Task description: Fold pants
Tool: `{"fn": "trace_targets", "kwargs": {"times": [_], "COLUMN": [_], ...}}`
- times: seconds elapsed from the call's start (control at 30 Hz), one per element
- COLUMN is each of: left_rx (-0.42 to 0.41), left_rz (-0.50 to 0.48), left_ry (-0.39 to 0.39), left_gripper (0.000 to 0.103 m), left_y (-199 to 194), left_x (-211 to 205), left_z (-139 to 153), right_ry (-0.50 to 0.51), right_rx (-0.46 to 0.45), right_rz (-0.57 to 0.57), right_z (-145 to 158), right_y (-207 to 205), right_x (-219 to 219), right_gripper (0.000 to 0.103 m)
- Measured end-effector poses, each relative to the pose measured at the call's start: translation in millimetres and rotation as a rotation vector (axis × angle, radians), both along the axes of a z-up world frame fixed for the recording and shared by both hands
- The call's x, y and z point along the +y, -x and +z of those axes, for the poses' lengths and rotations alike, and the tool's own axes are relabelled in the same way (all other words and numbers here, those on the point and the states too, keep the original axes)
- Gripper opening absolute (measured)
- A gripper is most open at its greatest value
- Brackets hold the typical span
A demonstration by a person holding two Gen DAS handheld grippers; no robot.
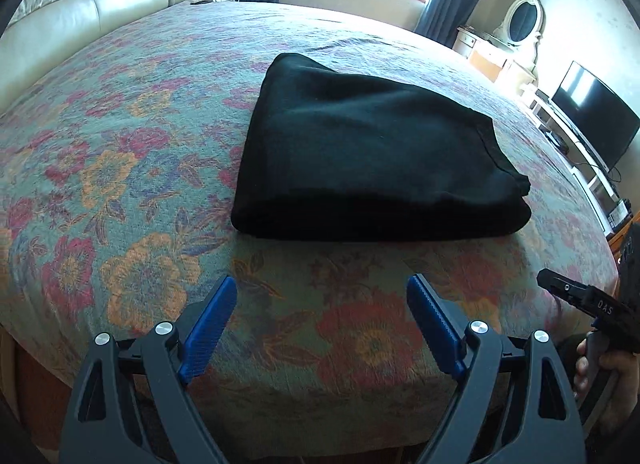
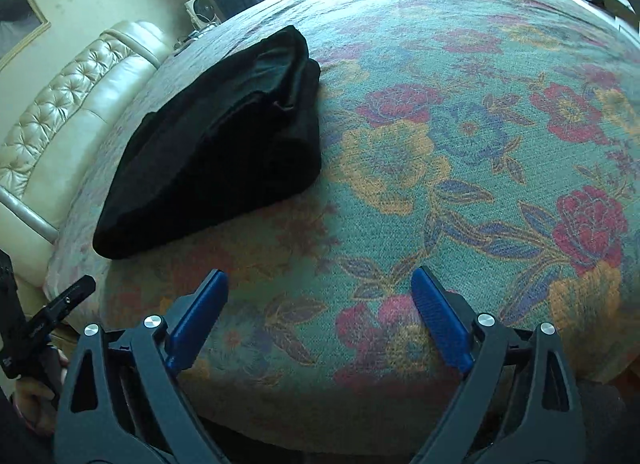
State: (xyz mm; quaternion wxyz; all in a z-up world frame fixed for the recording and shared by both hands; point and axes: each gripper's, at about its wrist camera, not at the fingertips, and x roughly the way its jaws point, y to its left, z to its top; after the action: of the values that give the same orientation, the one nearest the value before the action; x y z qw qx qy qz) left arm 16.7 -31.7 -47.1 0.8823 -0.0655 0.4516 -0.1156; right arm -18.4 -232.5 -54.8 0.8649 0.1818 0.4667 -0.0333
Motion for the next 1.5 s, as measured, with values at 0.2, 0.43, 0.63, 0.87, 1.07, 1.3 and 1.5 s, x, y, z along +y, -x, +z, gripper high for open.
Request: {"fn": "trace_targets", "kwargs": {"times": [0.2, 0.43, 0.63, 0.87, 1.07, 1.3, 1.5], "left_rx": [-0.06, -0.059, -0.105, -0.109, -0.121, -0.123, -0.115], "left_rz": [0.022, -0.016, -0.003, 0.034, 0.033, 0.032, 0.046], "left_ry": [-0.055, -0.14, -0.15, -0.133, -0.122, -0.127, -0.115], "left_gripper": [0.086, 0.086, 0.086, 0.086, 0.086, 0.086, 0.086], "left_y": [14, 22, 28, 27, 27, 27, 27], "left_x": [-17, -35, -37, -33, -33, -33, -30], "left_z": [7, 1, 5, 7, 7, 7, 6], "right_ry": [0.153, 0.208, 0.256, 0.267, 0.265, 0.265, 0.27], "right_rx": [-0.005, -0.021, -0.049, -0.054, -0.05, -0.044, -0.05], "right_rz": [0.031, 0.083, 0.125, 0.144, 0.14, 0.141, 0.135], "right_z": [1, 7, 13, 14, 13, 10, 10], "right_y": [17, 21, 23, 25, 26, 26, 26], "right_x": [40, 72, 91, 98, 98, 100, 99], "right_gripper": [0.094, 0.094, 0.094, 0.094, 0.094, 0.094, 0.094]}}
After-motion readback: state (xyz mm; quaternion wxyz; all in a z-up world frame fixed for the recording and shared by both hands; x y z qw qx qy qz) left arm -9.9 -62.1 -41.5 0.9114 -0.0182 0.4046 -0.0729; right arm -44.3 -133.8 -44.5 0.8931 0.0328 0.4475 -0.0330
